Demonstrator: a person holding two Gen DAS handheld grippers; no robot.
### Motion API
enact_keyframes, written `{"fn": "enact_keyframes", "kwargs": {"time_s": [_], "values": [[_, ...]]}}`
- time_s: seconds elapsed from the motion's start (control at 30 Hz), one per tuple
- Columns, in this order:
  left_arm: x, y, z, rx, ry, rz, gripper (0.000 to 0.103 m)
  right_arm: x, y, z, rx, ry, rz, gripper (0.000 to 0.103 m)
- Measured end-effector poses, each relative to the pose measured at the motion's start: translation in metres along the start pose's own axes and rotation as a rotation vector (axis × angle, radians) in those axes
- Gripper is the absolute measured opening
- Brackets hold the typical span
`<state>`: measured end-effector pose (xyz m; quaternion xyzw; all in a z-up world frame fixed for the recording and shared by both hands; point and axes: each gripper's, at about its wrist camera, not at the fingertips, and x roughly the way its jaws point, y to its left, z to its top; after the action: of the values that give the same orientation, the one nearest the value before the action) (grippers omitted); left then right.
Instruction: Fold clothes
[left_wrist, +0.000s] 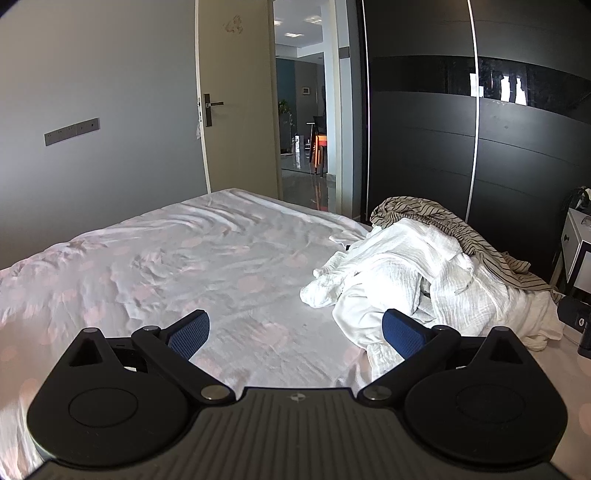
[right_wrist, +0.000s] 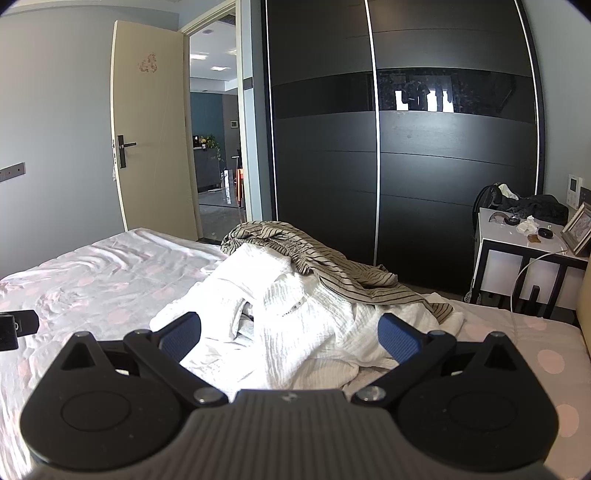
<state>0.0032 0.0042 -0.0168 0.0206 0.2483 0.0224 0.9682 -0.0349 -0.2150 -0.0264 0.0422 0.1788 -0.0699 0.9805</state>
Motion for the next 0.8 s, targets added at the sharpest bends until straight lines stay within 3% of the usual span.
{"fn": "enact_keyframes", "kwargs": {"time_s": [0.43,0.7,0.8], "values": [[0.015,-0.008,0.0,0.035,0.036,-0.006,0.102,0.017,-0.013,-0.007,0.009,0.035,0.036,0.102],[0.055,0.007,-0.001,0.031,0.104,0.001,0.102,0.055,-0.025,-0.014,-0.08,0.027,0.032,0.102],[0.073,0.015,-0.001,0.026,0.132,0.009,0.101,0.079,-0.03,-0.011,-0.111,0.034,0.055,0.094]]}}
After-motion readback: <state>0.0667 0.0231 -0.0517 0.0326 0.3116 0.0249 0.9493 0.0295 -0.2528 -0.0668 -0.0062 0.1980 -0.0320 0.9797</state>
